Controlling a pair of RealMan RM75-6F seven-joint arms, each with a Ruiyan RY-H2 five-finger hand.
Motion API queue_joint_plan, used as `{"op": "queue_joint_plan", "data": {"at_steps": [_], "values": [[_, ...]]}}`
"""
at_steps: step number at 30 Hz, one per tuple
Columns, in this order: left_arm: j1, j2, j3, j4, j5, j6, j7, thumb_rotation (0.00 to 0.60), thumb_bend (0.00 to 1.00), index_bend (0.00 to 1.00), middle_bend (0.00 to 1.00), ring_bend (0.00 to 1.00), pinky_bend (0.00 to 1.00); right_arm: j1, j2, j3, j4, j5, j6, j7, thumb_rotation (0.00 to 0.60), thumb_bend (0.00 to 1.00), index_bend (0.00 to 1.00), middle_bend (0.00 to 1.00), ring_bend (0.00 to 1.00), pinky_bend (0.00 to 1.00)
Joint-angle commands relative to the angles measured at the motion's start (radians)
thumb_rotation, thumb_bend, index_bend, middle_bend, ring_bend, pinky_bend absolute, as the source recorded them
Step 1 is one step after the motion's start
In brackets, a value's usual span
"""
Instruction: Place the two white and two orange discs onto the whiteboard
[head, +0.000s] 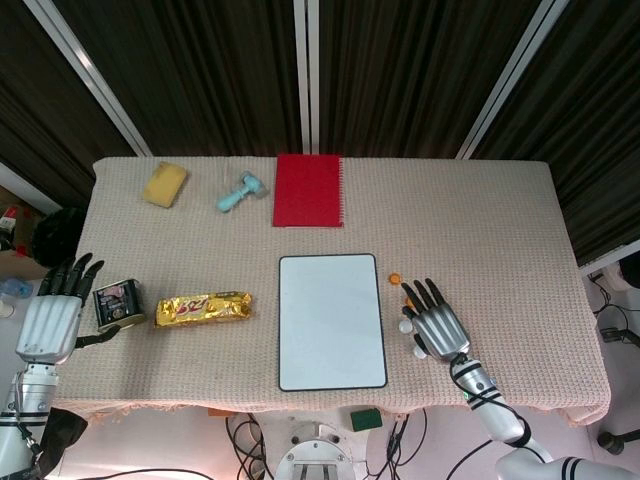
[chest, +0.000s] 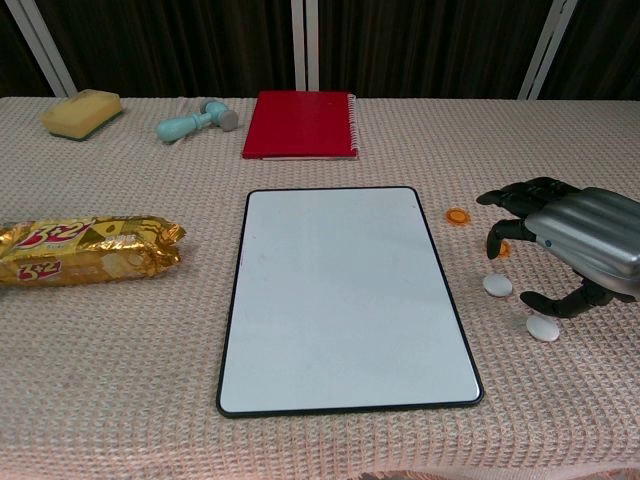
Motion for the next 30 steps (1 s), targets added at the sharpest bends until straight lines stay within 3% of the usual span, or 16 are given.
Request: {"op": "queue_joint_plan", "data": {"at_steps": [1, 30], "values": [[0.000, -0.001, -0.002, 0.002, 0.002, 0.004, -0.001, 0.484, 0.00, 0.10, 0.03, 0.01, 0.12, 0.002, 0.000, 0.000, 0.004, -0.001, 0.001, 0.004, 0.600, 0.33, 0.36, 0.03, 0.00, 0.00], [0.002, 0.002, 0.005, -0.005, 0.023, 0.013, -0.008, 0.483, 0.00, 0.10, 0.03, 0.01, 0.12, 0.022, -0.030, -0.015, 0.036, 0.001, -0.015, 0.029, 0.600, 0.35, 0.43, 0.04, 0.00, 0.00]]}}
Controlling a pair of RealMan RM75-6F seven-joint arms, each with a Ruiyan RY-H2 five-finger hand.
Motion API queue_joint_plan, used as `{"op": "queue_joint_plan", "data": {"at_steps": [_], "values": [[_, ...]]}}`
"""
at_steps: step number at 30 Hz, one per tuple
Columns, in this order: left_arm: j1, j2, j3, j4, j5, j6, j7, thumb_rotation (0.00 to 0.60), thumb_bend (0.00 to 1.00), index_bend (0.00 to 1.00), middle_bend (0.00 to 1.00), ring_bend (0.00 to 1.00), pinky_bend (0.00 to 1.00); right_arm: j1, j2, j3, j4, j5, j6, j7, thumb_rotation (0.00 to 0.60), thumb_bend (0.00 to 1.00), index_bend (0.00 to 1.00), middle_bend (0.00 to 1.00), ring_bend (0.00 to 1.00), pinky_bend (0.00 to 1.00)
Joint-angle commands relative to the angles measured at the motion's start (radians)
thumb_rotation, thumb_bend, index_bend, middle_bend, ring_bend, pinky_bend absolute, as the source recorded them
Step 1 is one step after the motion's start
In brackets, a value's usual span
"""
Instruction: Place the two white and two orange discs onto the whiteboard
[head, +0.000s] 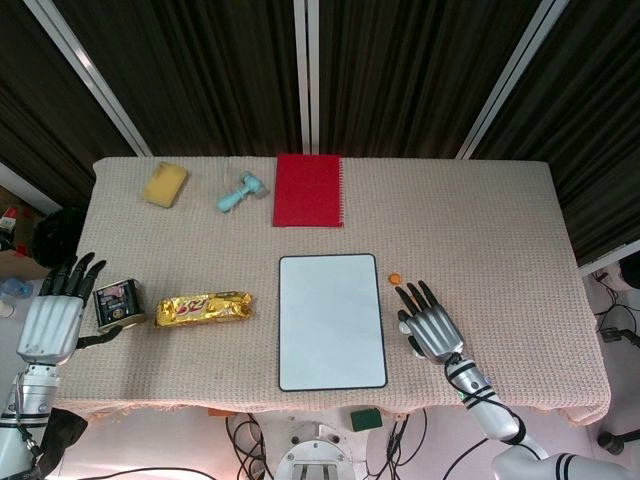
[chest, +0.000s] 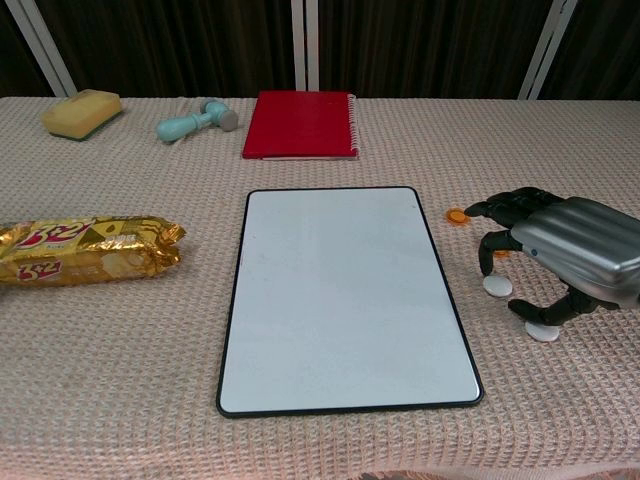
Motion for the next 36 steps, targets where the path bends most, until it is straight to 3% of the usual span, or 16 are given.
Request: {"op": "queue_joint_plan", "data": {"at_steps": [1, 13, 19, 25, 36], "values": [[0.000, 0.001, 0.001, -0.001, 0.002, 0.001, -0.001, 0.482, 0.00, 0.10, 0.03, 0.01, 0.12, 0.001, -0.002, 0.001, 0.003, 0.002, 0.001, -0.002, 0.600, 0.37, 0.44, 0.04, 0.00, 0.00], [-0.003, 0.002, -0.001, 0.002, -0.006, -0.008, -0.007, 0.488, 0.00, 0.10, 0.03, 0.01, 0.12, 0.008, 0.000, 0.006, -0.005, -0.022, 0.024, 0.022, 0.600, 0.42, 0.51, 0.05, 0.00, 0.00], [-0.003, 0.003, -0.001, 0.000, -0.007, -0.008, -0.005, 0.483, 0.00, 0.10, 0.03, 0.01, 0.12, 0.058, -0.008, 0.045, -0.052, -0.052, 0.014, -0.007, 0.600, 0.42, 0.52, 0.05, 0.00, 0.00], [-0.005, 0.003, -0.003, 0.004, -0.010, -0.011, -0.006, 0.484, 0.00, 0.10, 0.03, 0.01, 0.12, 0.150, -0.104, 0.097, -0.026, -0.049, -0.061, -0.086, 0.600, 0.42, 0.52, 0.05, 0.00, 0.00], [-0.011, 0.010, -0.008, 0.020, -0.025, -0.029, -0.035, 0.487, 0.00, 0.10, 0.03, 0.01, 0.12, 0.277, -0.289, 0.176, 0.157, 0.009, -0.137, -0.153, 0.600, 0.42, 0.52, 0.05, 0.00, 0.00]]}}
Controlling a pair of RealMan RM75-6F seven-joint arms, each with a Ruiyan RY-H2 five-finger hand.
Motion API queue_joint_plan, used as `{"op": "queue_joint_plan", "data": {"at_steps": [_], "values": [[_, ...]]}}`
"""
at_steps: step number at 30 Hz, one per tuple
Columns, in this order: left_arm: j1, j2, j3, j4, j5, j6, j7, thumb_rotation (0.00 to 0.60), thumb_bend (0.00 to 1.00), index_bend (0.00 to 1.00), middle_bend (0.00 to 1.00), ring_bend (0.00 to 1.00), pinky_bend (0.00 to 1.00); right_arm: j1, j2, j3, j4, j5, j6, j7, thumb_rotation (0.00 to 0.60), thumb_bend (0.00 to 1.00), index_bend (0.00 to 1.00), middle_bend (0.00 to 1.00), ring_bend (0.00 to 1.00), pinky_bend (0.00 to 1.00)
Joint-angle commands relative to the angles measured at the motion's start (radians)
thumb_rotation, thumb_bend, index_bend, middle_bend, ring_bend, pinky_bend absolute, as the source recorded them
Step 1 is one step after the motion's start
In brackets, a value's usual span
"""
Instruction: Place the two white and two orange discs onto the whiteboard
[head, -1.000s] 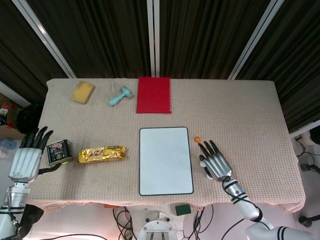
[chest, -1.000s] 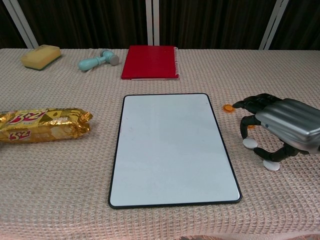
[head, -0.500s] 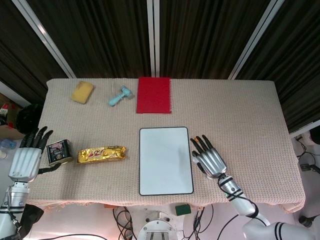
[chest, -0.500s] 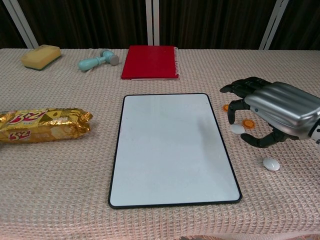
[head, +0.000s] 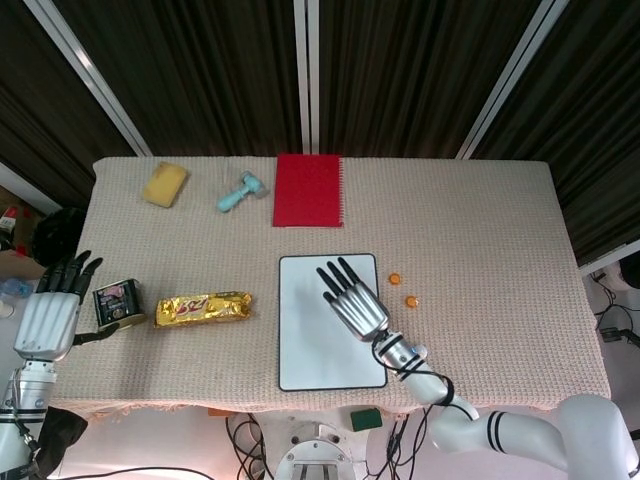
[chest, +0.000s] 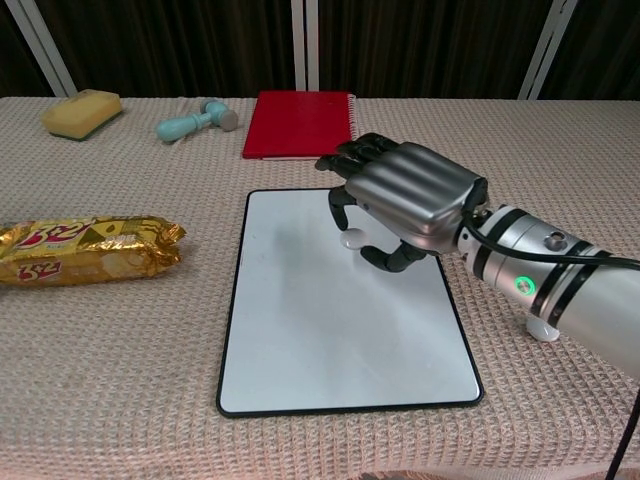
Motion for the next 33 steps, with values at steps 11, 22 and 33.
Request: {"op": "queue_joint_plan", "data": {"at_steps": [11, 22, 33], "values": [[-0.004, 0.008, 0.002, 0.006, -0.001, -0.011, -0.024, 0.485, 0.00, 0.10, 0.03, 0.01, 0.12, 0.078, -0.085, 0.015, 0.114, 0.053, -0.054, -0.002, 0.600, 0.36, 0.35, 0.04, 0.00, 0.00], [-0.001, 0.012, 0.004, -0.001, 0.006, -0.002, -0.027, 0.485, 0.00, 0.10, 0.03, 0.01, 0.12, -0.033, 0.105, -0.085, -0.128, 0.000, 0.090, 0.050, 0.600, 0.34, 0.22, 0.04, 0.00, 0.00], [-0.010, 0.006, 0.016, -0.013, 0.023, -0.017, -0.013, 0.482, 0.00, 0.10, 0.03, 0.01, 0.12, -0.267, 0.405, -0.305, -0.299, -0.079, 0.306, 0.064, 0.600, 0.34, 0.28, 0.05, 0.00, 0.00]]}}
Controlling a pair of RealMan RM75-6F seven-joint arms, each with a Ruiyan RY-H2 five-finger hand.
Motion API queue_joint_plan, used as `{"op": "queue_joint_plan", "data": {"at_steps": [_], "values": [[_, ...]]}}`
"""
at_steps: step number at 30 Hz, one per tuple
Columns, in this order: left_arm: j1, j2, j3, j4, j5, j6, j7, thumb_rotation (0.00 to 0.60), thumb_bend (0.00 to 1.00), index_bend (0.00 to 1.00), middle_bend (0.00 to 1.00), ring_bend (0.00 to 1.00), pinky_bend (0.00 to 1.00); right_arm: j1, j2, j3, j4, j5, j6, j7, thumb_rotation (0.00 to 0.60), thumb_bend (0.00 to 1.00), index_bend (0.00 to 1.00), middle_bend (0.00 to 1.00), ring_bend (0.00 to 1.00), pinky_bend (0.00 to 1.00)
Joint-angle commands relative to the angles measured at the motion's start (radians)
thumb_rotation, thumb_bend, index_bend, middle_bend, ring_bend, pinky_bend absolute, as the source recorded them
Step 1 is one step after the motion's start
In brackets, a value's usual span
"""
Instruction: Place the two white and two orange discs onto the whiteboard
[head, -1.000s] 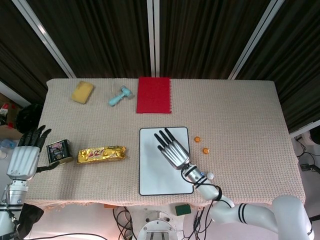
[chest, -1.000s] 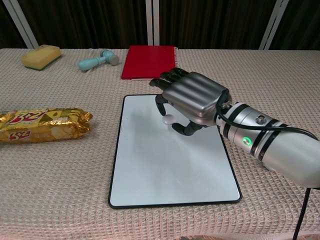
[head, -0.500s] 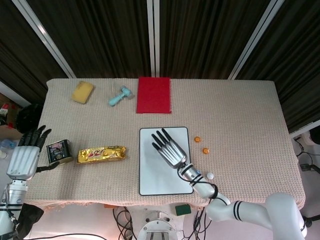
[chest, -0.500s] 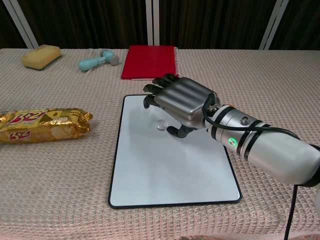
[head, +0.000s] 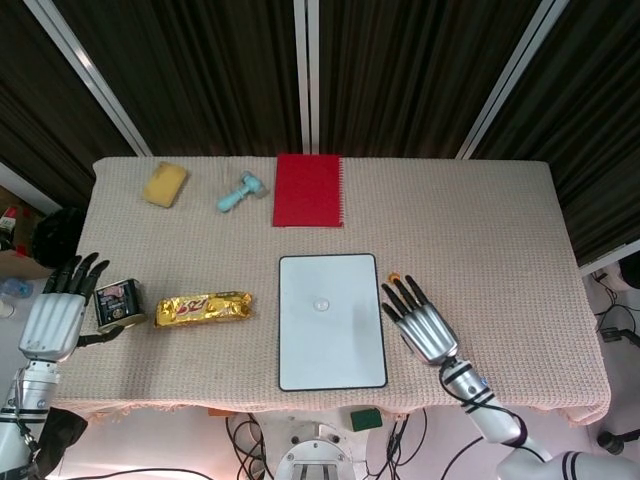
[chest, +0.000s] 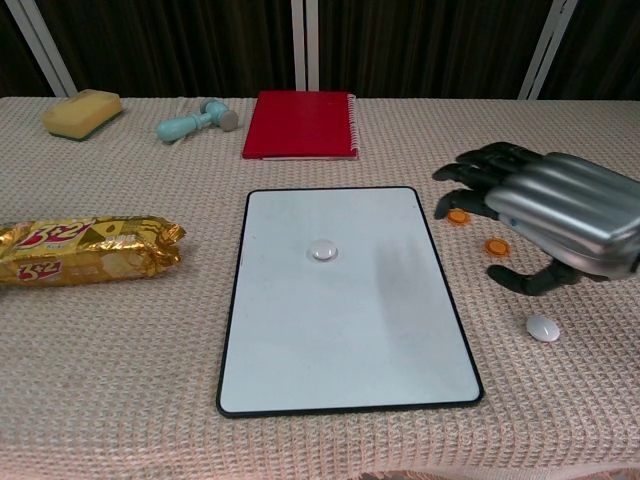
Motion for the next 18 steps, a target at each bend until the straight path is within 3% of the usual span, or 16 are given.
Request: {"op": "queue_joint_plan", "data": {"at_steps": [1, 18], "values": [[0.000, -0.002, 0.005, -0.006, 0.007, 0.002, 0.006, 0.483, 0.00, 0.10, 0.03, 0.01, 0.12, -0.083, 0.060, -0.076, -0.005, -0.051, 0.075, 0.053, 0.600, 0.34, 0.30, 0.06, 0.00, 0.00], [0.005, -0.003, 0.027, -0.015, 0.077, 0.030, -0.004, 0.488, 0.00, 0.10, 0.03, 0.01, 0.12, -0.151, -0.013, -0.084, 0.147, -0.082, 0.042, 0.154, 0.600, 0.34, 0.35, 0.07, 0.00, 0.00]]}}
